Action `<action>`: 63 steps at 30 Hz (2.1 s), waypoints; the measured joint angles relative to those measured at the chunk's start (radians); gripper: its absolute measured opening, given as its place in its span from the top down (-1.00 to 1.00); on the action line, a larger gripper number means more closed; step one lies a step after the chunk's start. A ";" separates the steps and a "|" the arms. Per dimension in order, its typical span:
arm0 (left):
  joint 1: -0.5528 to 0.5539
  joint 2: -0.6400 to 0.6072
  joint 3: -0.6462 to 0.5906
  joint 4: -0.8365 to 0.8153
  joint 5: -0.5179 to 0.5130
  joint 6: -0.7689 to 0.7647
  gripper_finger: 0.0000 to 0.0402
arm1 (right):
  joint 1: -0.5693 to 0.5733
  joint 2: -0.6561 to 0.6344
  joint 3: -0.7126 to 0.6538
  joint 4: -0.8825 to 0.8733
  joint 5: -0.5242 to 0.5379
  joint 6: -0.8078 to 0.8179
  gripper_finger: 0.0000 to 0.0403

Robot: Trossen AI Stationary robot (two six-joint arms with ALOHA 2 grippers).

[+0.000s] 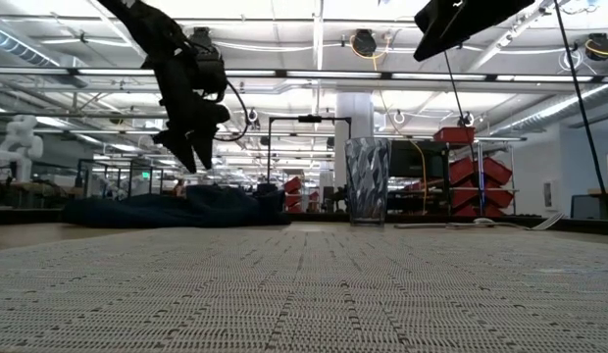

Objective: Set table place
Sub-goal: Fold the blue napkin

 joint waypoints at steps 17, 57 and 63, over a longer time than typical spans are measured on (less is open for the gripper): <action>0.030 0.167 -0.001 0.063 -0.004 -0.072 -0.41 | 0.066 0.010 0.000 0.013 0.001 0.008 -0.02; -0.739 -0.114 0.309 -0.222 0.056 -0.074 1.00 | 0.105 0.184 0.000 0.165 0.026 -0.026 -0.02; -0.960 -0.062 0.309 -0.263 -0.039 -0.154 1.00 | 0.098 0.324 -0.001 0.216 0.033 -0.076 -0.02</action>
